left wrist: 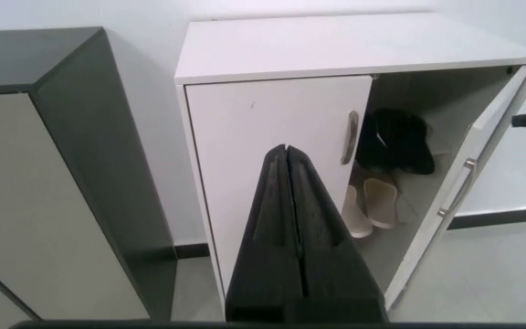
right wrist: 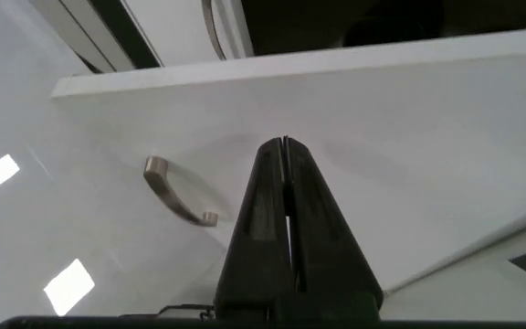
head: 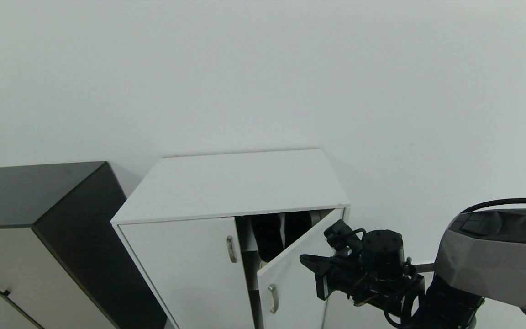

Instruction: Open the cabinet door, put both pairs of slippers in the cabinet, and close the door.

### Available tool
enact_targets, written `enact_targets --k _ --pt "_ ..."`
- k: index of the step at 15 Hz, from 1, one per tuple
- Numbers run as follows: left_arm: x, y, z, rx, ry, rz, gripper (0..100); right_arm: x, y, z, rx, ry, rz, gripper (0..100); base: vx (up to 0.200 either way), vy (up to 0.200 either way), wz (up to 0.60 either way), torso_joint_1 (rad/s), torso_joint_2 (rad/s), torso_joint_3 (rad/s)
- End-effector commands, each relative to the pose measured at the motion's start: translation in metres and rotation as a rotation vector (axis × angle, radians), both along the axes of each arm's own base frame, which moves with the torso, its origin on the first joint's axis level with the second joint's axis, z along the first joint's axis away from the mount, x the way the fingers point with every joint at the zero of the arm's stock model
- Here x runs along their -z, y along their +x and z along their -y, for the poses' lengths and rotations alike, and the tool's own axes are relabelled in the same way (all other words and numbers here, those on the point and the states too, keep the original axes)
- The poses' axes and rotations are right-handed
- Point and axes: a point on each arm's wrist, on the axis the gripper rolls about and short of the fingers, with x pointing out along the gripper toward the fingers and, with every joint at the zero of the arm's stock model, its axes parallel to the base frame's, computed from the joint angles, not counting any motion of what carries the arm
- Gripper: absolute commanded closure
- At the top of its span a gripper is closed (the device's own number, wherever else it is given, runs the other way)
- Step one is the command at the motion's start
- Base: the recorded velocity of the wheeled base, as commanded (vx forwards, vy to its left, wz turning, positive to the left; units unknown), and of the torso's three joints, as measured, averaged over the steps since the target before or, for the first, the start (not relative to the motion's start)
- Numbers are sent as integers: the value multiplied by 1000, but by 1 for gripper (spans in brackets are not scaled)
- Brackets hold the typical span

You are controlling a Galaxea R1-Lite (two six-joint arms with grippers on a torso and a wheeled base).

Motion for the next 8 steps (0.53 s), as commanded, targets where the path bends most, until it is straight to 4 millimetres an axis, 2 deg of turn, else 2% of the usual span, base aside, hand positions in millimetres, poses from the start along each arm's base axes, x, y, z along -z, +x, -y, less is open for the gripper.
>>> enact_targets --k 1,5,8 --pt "0 0 0 1 0 -1 100 6 6 -4 3 0 -3 100 0 0 0 0 0 0" --pt "0 0 0 -4 -1 0 100 8 13 -8 4 7 -2 100 0 0 0 0 0 0" --pt "0 0 0 -2 -1 -1 100 14 26 -7 29 11 2 100 0 0 0 0 0 0"
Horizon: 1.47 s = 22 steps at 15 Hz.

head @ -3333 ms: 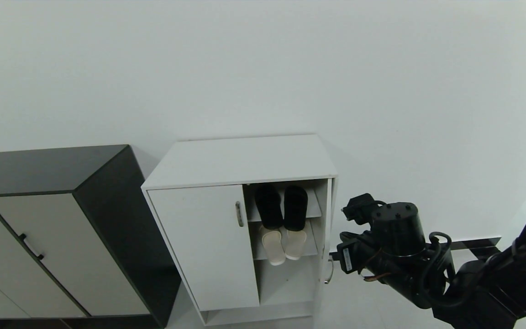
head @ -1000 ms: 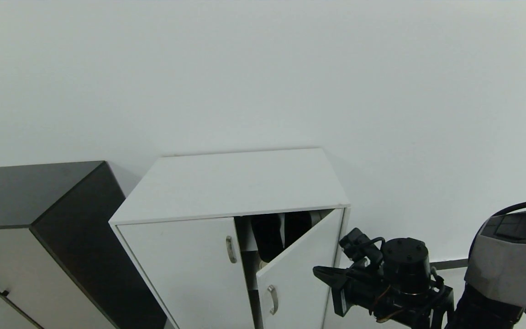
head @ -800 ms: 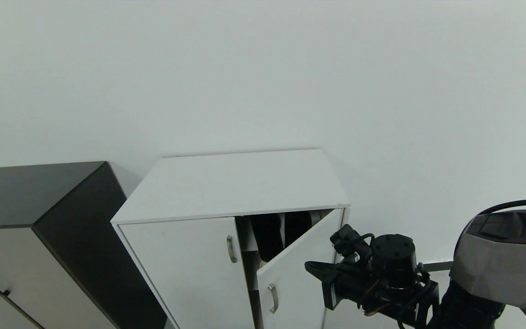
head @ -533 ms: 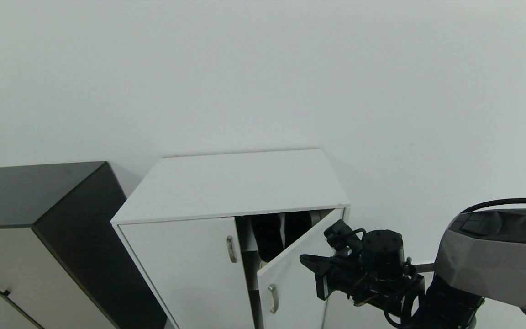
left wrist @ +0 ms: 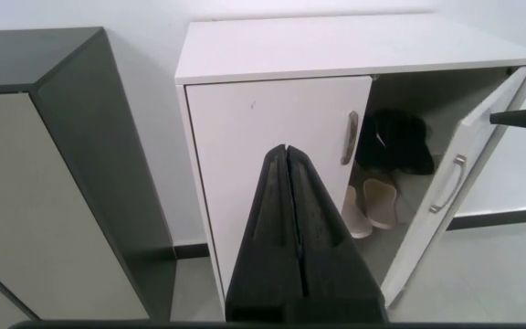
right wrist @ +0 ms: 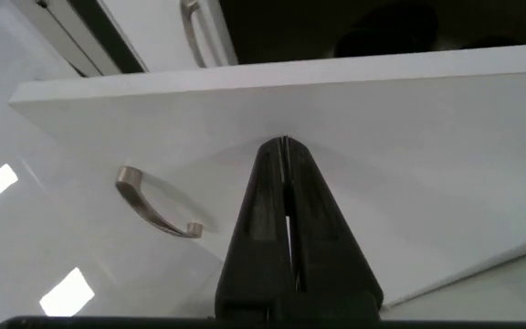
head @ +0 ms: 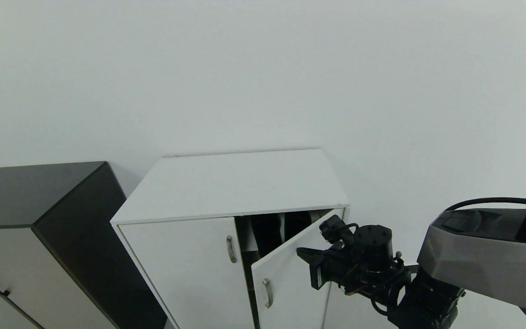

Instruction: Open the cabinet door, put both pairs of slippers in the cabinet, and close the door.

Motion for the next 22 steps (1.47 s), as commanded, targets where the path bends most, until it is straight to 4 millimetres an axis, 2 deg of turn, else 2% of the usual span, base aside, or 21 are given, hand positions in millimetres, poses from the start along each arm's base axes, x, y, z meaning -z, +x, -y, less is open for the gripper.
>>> enact_targets --k 1,4,10,18,22 --pt "0 0 0 1 0 -1 100 6 9 2 19 1 -2 100 0 0 0 0 0 0" --pt "0 0 0 1 0 -1 100 5 20 3 37 -1 -5 100 0 0 0 0 0 0" --pt "0 0 0 -1 0 -1 100 7 27 -2 44 1 -25 100 0 0 0 0 0 0" --pt "0 0 0 -1 0 -1 100 -1 45 -6 75 75 -16 100 0 0 0 0 0 0" --pt "0 0 0 -1 -2 -1 100 2 49 -1 92 62 -38 100 0 0 0 0 0 0"
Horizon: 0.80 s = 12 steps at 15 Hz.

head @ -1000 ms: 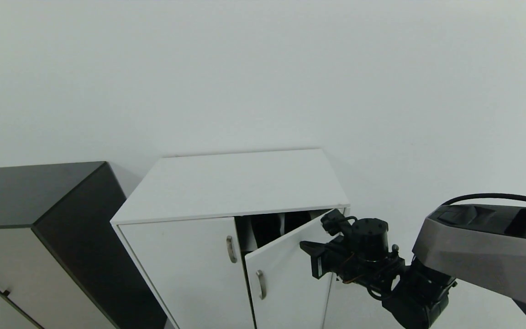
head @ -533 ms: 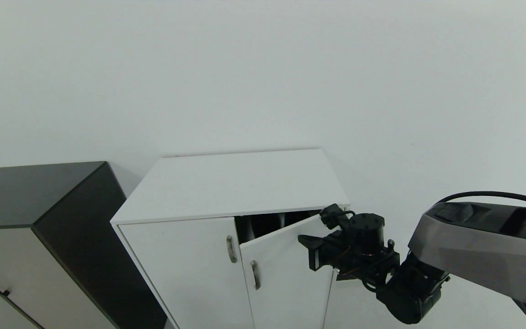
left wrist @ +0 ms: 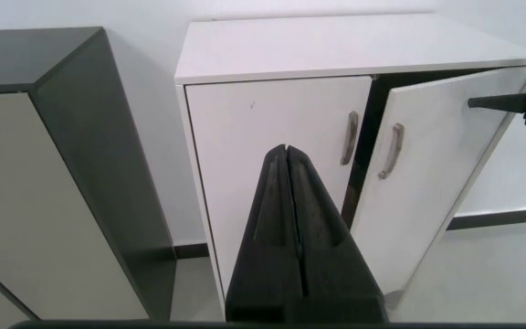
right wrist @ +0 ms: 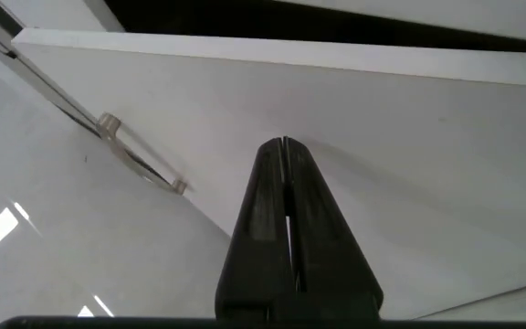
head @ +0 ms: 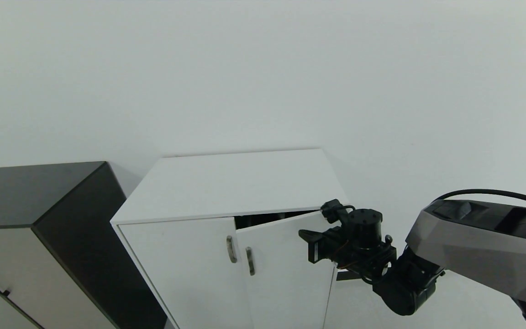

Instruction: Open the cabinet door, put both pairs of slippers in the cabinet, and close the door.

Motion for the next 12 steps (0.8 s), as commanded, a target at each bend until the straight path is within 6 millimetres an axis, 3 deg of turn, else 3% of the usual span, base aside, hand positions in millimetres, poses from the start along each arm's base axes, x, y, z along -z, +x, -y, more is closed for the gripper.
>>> enact_targets --k 1,12 --pt "0 0 0 0 0 0 100 1 1 0 1 -1 -1 100 0 0 0 0 0 0" --pt "0 0 0 0 0 0 100 9 15 1 78 -5 13 100 0 0 0 0 0 0"
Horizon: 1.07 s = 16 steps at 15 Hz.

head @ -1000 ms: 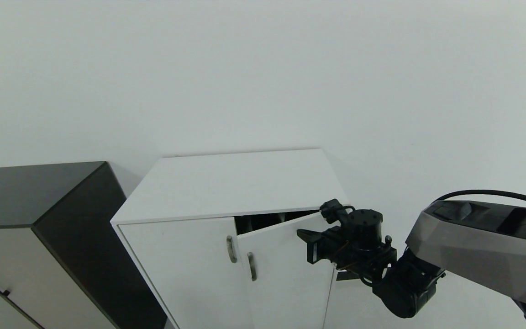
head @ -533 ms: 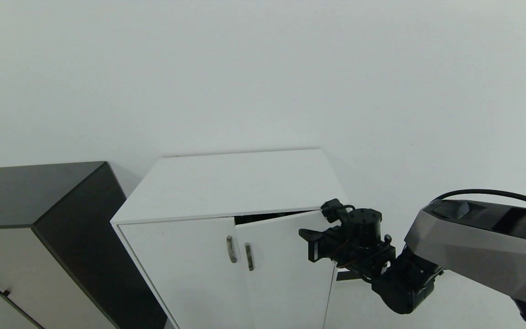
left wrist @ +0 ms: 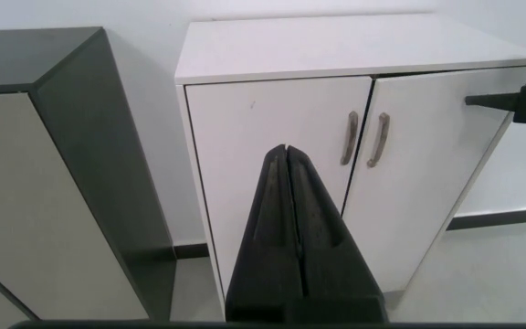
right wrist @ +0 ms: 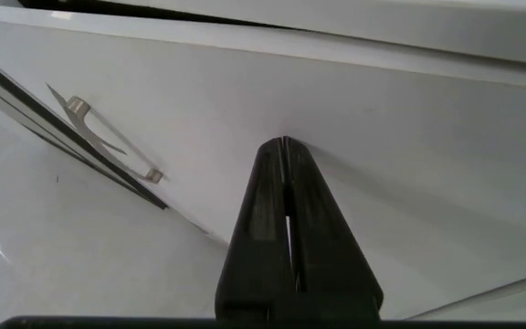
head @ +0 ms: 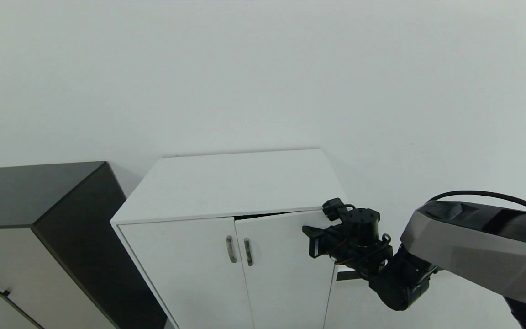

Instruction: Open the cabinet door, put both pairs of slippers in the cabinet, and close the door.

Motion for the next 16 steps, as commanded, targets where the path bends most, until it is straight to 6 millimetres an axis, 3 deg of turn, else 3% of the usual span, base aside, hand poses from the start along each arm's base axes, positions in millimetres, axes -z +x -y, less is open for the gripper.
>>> enact_targets --k 1,16 --pt "0 0 0 0 0 0 100 1 1 0 0 0 0 100 0 0 0 0 0 0" --pt "0 0 0 0 0 -2 100 4 6 -3 50 -11 17 100 0 0 0 0 0 0"
